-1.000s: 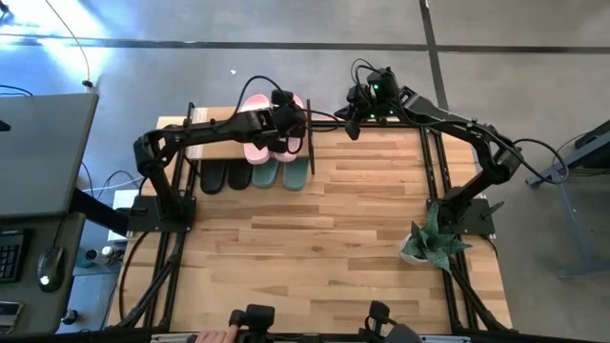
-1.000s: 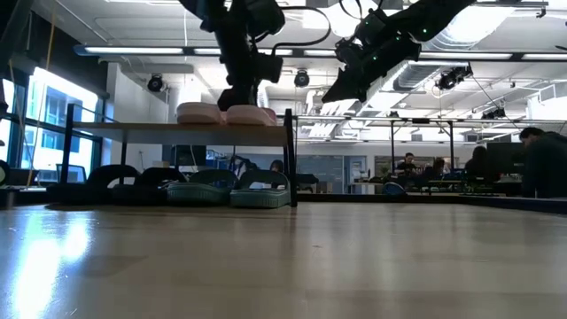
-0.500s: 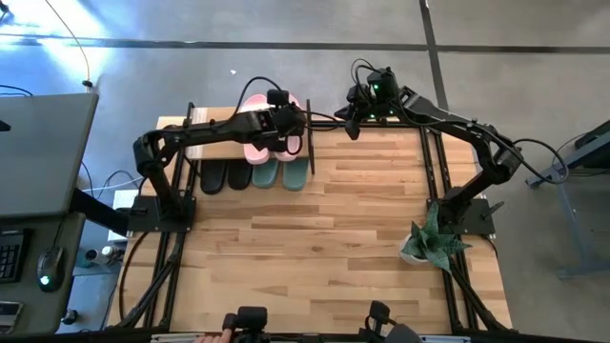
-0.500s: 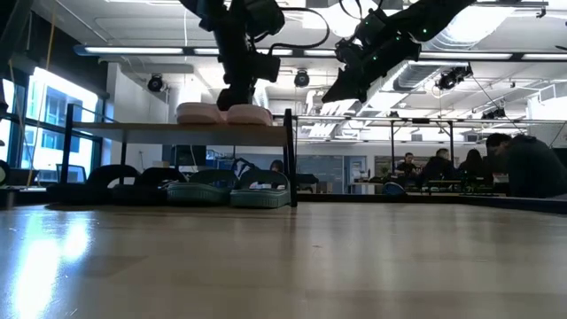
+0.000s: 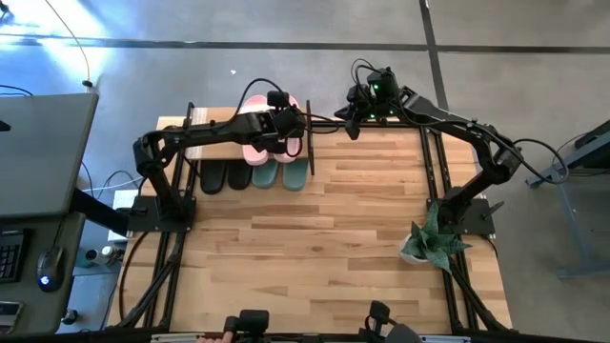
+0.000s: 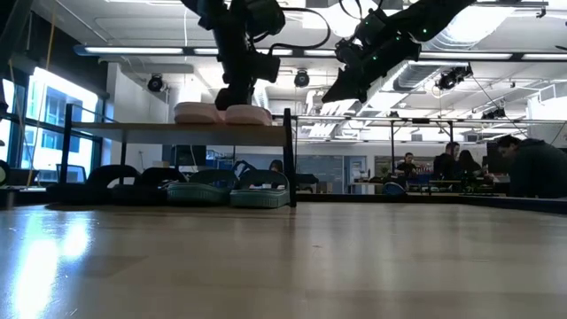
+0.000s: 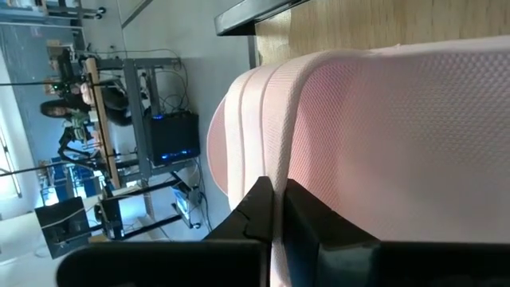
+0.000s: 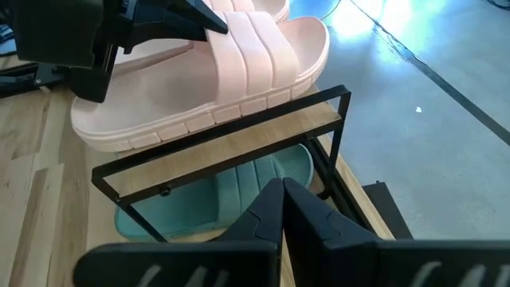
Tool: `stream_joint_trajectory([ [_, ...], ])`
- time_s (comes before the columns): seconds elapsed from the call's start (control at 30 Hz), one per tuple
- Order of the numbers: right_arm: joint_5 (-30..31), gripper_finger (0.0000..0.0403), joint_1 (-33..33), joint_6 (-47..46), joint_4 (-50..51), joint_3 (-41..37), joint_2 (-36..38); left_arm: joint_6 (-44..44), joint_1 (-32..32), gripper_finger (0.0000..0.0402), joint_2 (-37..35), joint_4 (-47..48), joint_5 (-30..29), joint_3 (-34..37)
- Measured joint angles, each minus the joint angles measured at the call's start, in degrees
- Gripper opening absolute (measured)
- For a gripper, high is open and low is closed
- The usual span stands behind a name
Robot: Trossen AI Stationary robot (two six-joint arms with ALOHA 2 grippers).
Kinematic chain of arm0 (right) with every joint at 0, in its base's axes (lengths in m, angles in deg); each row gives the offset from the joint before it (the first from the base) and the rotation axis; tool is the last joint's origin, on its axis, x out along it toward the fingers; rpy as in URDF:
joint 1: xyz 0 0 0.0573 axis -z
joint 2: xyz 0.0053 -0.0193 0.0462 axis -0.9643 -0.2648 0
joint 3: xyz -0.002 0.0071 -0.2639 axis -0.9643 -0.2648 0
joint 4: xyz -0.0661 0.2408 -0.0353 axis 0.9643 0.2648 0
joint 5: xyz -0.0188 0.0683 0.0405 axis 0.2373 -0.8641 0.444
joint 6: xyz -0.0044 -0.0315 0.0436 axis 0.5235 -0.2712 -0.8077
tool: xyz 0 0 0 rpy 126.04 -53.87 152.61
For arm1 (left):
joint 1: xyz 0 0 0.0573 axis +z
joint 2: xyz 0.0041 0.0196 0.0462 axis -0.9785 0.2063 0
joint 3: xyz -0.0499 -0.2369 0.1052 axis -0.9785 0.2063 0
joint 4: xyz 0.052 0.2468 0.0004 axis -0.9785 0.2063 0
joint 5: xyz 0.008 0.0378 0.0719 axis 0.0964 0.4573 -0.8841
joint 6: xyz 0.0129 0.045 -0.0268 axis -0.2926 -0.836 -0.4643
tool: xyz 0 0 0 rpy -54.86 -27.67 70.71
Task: Pick and place slides into the shelf
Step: Adjust the slides
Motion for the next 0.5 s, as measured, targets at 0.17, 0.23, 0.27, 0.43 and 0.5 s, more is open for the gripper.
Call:
stream_joint_trajectory([
  [0.17,0.0,0.0,0.0,0.0,0.0,0.0,0.0,0.0,0.0,0.0002,-0.3,0.5,-0.2,-0.3],
  [0.23,0.0,0.0,0.0,0.0,0.0,0.0,0.0,0.1,0.0,0.0002,-0.4,1.3,-0.2,-1.4],
  [0.27,0.0,0.0,0.0,0.1,0.0,0.0,0.0,0.2,0.0,0.0002,-0.4,1.8,-0.2,-2.1],
  [0.43,0.0,0.0,0.0,0.4,0.0,0.0,0.0,1.2,0.1,0.0002,-0.6,6.2,2.7,-7.1],
  [0.5,0.0,0.0,0.0,0.5,0.0,0.0,0.0,1.7,0.1,0.0001,-0.6,7.6,4.8,-7.7],
])
